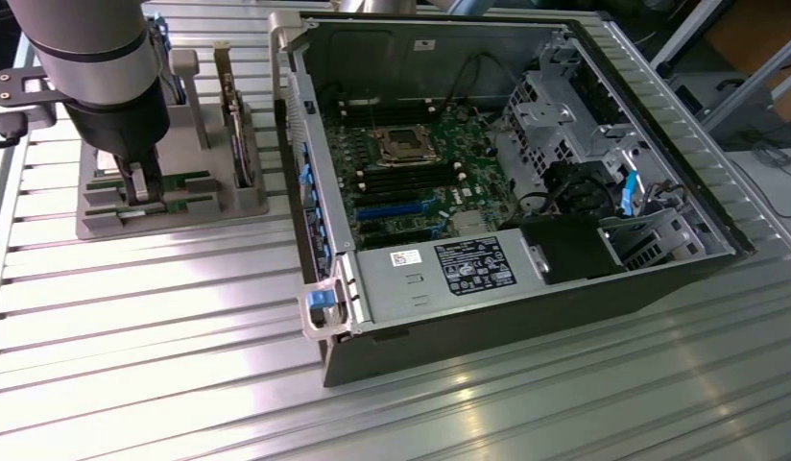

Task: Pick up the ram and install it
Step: 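Pick up the ram and move it above insertion slot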

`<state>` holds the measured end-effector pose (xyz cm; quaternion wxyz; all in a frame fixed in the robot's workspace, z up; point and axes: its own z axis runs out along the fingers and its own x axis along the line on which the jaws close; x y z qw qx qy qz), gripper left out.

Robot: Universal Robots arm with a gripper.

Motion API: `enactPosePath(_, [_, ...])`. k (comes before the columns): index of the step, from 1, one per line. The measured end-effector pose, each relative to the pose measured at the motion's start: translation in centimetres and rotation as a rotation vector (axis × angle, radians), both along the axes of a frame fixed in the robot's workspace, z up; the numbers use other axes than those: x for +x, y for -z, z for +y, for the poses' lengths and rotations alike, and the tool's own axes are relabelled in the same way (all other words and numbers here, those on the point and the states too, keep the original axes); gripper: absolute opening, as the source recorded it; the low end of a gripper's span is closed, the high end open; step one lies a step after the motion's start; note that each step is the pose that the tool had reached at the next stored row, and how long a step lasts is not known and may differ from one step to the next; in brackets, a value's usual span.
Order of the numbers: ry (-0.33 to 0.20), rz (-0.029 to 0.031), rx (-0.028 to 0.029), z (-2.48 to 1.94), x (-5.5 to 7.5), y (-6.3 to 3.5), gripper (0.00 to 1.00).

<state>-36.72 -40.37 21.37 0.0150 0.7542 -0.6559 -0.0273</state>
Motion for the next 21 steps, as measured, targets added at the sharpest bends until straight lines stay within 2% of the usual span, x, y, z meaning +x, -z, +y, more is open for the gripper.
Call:
enactPosePath(9, [0.0,-0.0001,-0.0001,0.0,-0.02,0.35,0.3])
enactPosePath(10, [0.0,-0.0001,-0.0002,0.01,-0.02,0.35,0.29])
enactPosePath(11, [0.0,-0.0001,-0.0001,0.0,-0.02,0.35,0.16])
enactPosePath(12, [0.0,-0.0001,-0.0002,0.0,-0.02,0.35,0.13])
enactPosePath(21, [0.0,-0.0001,-0.0001,0.01,-0.02,0.35,0.13])
